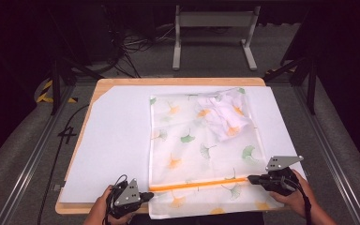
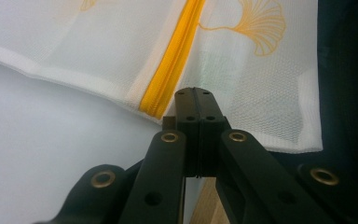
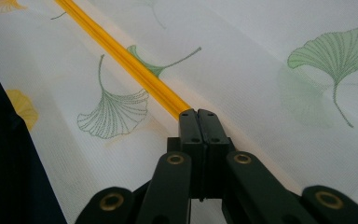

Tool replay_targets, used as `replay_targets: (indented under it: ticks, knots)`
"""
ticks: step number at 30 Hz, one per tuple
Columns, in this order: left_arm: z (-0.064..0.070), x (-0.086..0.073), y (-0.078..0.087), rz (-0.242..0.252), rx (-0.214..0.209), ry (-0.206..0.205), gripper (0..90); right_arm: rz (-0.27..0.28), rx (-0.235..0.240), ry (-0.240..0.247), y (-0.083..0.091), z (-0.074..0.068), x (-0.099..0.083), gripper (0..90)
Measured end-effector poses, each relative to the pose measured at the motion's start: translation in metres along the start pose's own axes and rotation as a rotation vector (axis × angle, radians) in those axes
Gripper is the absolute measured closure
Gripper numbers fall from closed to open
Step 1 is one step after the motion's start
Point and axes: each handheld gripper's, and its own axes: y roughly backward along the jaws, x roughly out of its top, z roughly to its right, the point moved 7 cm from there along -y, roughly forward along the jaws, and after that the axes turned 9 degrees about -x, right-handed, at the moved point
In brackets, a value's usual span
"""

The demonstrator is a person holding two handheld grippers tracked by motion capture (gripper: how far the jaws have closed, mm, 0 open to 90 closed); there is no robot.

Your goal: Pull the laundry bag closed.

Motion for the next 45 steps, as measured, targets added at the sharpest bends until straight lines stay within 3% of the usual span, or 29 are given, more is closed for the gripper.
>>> replay_targets:
  ticks: [45]
  knots:
    - [0.0, 0.0, 0.0, -0.002, 0.001, -0.003, 90.0, 0.001, -0.04, -0.026, 0.014, 0.018, -0.007, 90.0]
